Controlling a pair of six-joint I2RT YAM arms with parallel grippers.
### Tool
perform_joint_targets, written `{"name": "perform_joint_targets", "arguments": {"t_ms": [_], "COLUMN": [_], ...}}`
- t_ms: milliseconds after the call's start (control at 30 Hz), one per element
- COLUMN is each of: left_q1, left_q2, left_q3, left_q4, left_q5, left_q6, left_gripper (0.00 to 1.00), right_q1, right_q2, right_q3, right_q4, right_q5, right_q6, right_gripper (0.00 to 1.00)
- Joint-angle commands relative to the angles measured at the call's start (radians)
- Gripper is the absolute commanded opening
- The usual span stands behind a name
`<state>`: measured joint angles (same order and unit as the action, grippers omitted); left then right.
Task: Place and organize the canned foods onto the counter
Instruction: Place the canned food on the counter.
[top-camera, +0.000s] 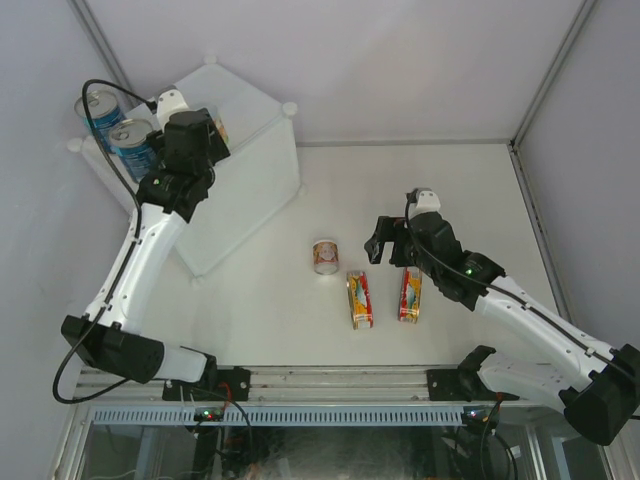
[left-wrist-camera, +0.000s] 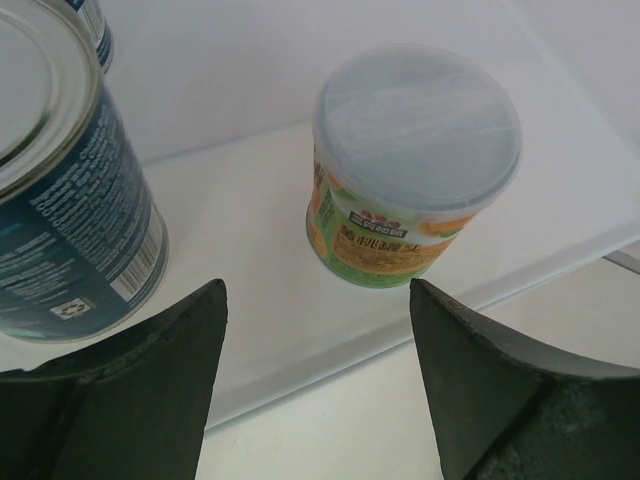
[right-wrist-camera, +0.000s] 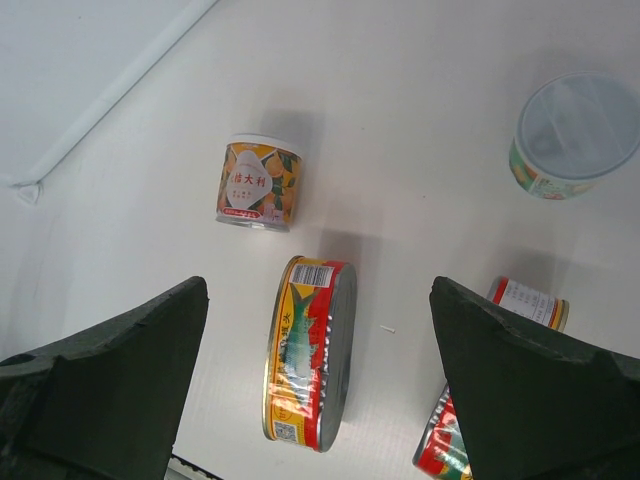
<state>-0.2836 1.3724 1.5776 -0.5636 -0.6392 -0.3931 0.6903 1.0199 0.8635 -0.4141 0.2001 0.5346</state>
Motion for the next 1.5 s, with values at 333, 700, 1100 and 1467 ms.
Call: {"name": "perform_joint_targets", "arguments": {"t_ms": [333, 700, 1100, 1467], "left_q1": [0.052, 0.088, 0.104, 0.103], "left_q2": [0.146, 0.268, 0.379, 0.448], "left_q3": [0.136, 0.270, 0.381, 0.395], "left_q4": [0.057, 0.051, 0.082, 0.215], "left_q5": [0.047, 0.064, 0.058, -0.014], "left_q6": [-0.006, -0.002, 0.059, 0.049], "left_gripper": [0.78, 0.78, 0.81, 0.73], "right_q1": [-0.004, -0.029, -0.048, -0.078], "right_q2": [0.016, 0.050, 0.098, 0.122], "right_q3": [0.041, 0.041, 0.055, 0.055], "right_q4": [0.032, 0.060, 0.074, 0.098], "right_q5": [0.004, -0.019, -0.046, -0.078], "right_q6": [-0.024, -0.030, -0.042, -0.037], "right_gripper": [0.92, 0.92, 0.92, 0.92]}}
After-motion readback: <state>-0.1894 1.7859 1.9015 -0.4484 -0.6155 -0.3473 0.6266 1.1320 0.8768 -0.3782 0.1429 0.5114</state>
